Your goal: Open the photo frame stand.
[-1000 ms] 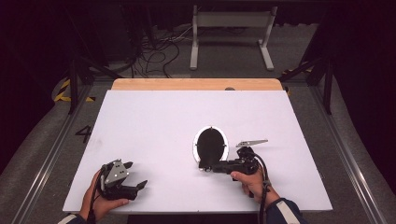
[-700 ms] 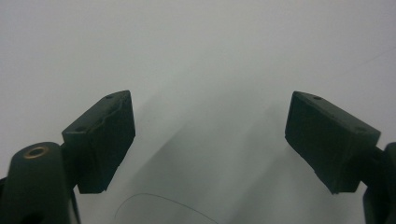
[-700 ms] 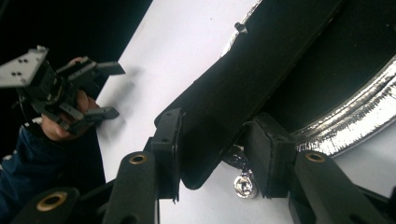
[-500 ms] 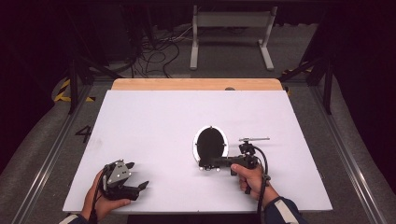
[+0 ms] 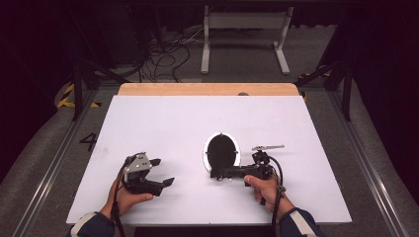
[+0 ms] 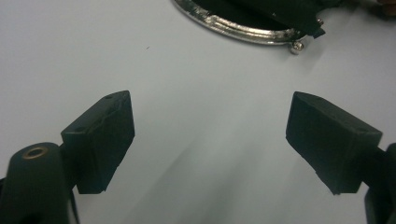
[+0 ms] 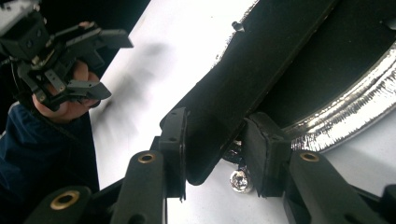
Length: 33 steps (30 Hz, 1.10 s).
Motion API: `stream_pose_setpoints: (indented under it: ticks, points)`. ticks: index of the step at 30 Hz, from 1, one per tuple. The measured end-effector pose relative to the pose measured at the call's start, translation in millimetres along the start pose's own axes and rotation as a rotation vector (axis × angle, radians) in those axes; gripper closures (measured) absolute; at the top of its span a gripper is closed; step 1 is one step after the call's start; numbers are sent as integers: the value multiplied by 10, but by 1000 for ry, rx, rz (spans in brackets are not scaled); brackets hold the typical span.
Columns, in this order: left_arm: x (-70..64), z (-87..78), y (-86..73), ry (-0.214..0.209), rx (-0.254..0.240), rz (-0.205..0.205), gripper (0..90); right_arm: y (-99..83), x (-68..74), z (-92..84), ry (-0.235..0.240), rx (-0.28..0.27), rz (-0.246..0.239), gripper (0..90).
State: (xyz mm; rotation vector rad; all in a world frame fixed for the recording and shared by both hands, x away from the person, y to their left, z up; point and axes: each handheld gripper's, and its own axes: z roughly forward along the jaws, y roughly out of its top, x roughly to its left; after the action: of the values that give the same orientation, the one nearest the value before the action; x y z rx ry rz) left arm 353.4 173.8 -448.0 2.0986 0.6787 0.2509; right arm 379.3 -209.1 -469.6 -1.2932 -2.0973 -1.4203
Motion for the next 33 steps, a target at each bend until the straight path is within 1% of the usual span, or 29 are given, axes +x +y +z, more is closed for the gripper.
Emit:
stream_pose_setpoints:
  ticks: [1,2,3,4,5,6,7,8,9,10,11,12,13,14,16,17,18,19,20,21,22,24,25,26,27,31,33]
  points:
    - [1,38,34,-5,0,0,163,2,1,2,-3,2,-9,629]
    - [10,87,80,-22,0,-1,163,1,1,4,-5,2,-12,633]
    - [17,137,124,-32,-5,-8,164,-4,0,7,-9,2,-19,638]
    - [24,189,170,-44,-7,-7,164,-9,-1,13,-13,0,-26,643]
    - [30,245,213,-56,1,-6,163,-11,-4,17,-15,2,-30,648]
    - [30,245,213,-56,1,-6,163,-11,-4,17,-15,2,-30,648]
    - [31,326,260,-71,11,-10,163,-12,-8,20,-14,1,-32,648]
    - [41,393,295,-83,23,-1,162,-10,-7,20,-15,3,-33,648]
    - [35,462,323,-83,36,-18,162,-10,-5,20,-15,3,-33,648]
    - [41,536,355,-78,59,-23,167,-8,-5,20,-16,4,-35,648]
    - [49,595,384,-72,73,-30,169,-8,-4,21,-17,4,-38,648]
    - [69,641,409,-90,66,-46,168,-9,-3,22,-19,3,-46,647]
    - [90,685,432,-109,59,-78,171,-10,-1,23,-21,4,-52,646]
    - [130,742,456,-126,66,-110,170,-12,-1,22,-20,3,-54,646]
    - [202,838,476,-175,87,-160,152,-15,0,22,-22,-1,-65,645]
    - [220,885,483,-166,101,-172,148,-16,6,24,-26,-1,-75,644]
    - [234,920,491,-171,113,-176,145,-19,13,24,-30,-2,-85,642]
    - [245,944,498,-191,110,-188,138,-22,14,25,-32,-4,-92,642]
    - [258,960,511,-199,106,-195,111,-21,16,24,-33,-3,-98,640]
    - [258,968,524,-193,110,-208,117,-21,22,25,-37,-1,-104,640]
    - [265,981,534,-192,111,-198,124,-24,27,24,-40,-3,-109,640]
    - [253,1010,551,-202,112,-200,102,-34,49,26,-53,-7,-135,638]
    - [256,1023,565,-210,115,-197,97,-38,59,28,-60,-10,-153,637]
    - [251,1039,577,-216,117,-206,98,-41,73,28,-69,-7,-169,636]
    - [247,1059,591,-218,115,-201,95,-41,79,30,-75,-9,-188,636]
    - [216,1123,632,-238,117,-183,94,-46,97,28,-86,-8,-219,633]
    - [214,1147,648,-245,113,-191,82,-48,110,27,-95,-5,-238,631]
